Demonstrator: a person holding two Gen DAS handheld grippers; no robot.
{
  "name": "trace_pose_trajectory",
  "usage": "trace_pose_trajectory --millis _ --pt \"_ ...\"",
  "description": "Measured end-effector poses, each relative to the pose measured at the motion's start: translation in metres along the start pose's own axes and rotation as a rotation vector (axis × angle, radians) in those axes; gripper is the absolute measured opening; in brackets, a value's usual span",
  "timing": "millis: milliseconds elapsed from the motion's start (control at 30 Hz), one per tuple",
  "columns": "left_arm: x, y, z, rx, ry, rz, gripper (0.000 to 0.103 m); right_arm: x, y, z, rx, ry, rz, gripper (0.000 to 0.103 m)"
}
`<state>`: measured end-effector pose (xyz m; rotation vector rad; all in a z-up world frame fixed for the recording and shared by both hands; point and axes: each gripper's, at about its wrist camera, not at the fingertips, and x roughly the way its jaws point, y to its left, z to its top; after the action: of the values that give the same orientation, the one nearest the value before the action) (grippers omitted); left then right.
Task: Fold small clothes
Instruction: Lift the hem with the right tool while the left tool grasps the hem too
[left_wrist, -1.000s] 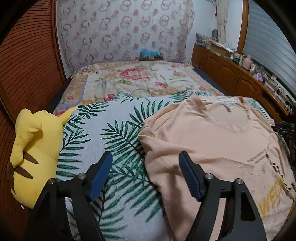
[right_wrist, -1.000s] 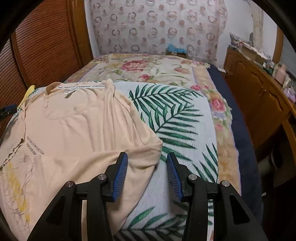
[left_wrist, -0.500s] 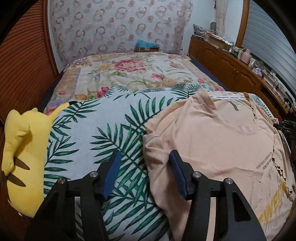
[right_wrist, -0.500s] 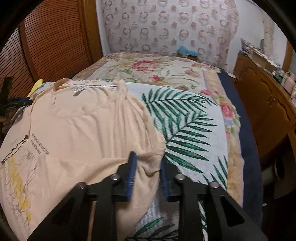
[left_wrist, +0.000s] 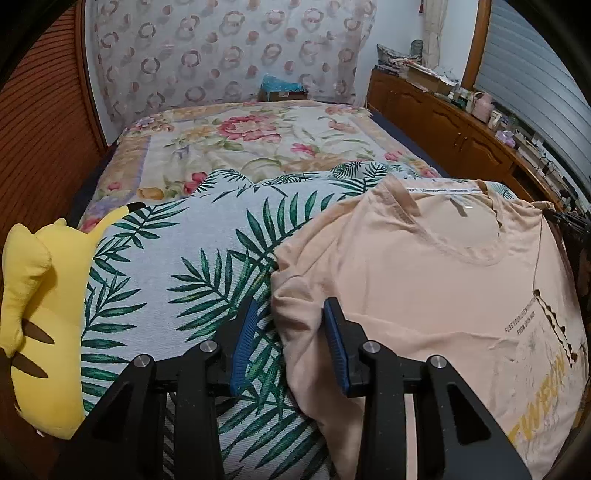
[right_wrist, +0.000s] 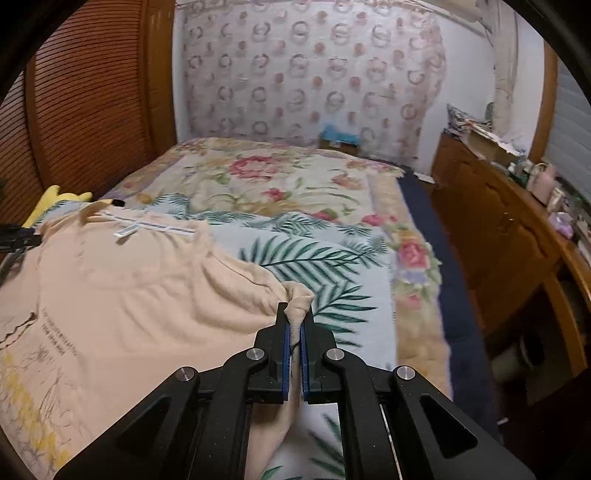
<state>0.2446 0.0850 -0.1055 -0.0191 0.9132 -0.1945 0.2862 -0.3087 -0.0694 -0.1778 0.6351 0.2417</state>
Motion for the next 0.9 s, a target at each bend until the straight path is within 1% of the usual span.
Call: trace_pose_trajectory --millis 67,133,200,300,333,400,433,500,567,633,700,800,900 --pt "0.0 0.001 0.0 -0.002 -0.001 0.003 0.039 0.008 -0.004 -0.001 -0.008 0.028 -0.023 0.004" --pt "0.001 0.0 0.001 -0.006 0.0 0.002 0.039 0.015 -0.005 -0.004 -0.032 0.049 -0.064 0.004" --pt "0.002 0.0 0.001 -0.002 0.0 0.005 0.039 0.021 -0.007 -0.004 -0.027 0.063 -0.083 0.004" --pt "0.003 0.0 0.002 0.008 -0.001 0.016 0.038 0.032 -0.005 -0.005 -0.018 0.086 -0.064 0.004" --pt "0.003 -0.001 0.002 0.01 0.001 0.015 0.037 0.036 0.0 -0.003 -0.019 0.095 -0.051 0.004" --pt "0.003 0.001 0.004 -0.002 0.01 -0.014 0.009 0.04 0.003 -0.002 -0.017 0.1 -0.023 0.004" --pt "0.002 0.0 0.004 -0.013 0.011 -0.027 0.008 0.04 0.004 -0.001 -0.013 0.097 -0.011 0.004" --pt "-0.006 -0.002 0.003 -0.016 -0.006 -0.025 0.007 0.035 0.002 0.002 0.001 0.08 0.01 0.004" --pt "-0.018 -0.008 0.001 -0.011 -0.03 -0.033 0.006 0.023 0.002 0.005 0.012 0.05 0.028 0.004" --pt "-0.038 -0.015 -0.001 0.001 -0.073 -0.033 0.006 0.008 0.003 0.006 0.015 0.019 0.042 0.004" --pt "-0.058 -0.023 -0.005 0.016 -0.112 -0.024 0.006 -0.012 0.005 0.006 0.012 -0.015 0.049 0.004" --pt "-0.083 -0.03 -0.013 0.025 -0.157 -0.031 0.006 -0.044 0.009 0.003 0.01 -0.069 0.067 0.004" --pt "-0.111 -0.038 -0.028 0.044 -0.199 -0.041 0.006 -0.079 0.013 -0.006 0.012 -0.117 0.088 0.004"
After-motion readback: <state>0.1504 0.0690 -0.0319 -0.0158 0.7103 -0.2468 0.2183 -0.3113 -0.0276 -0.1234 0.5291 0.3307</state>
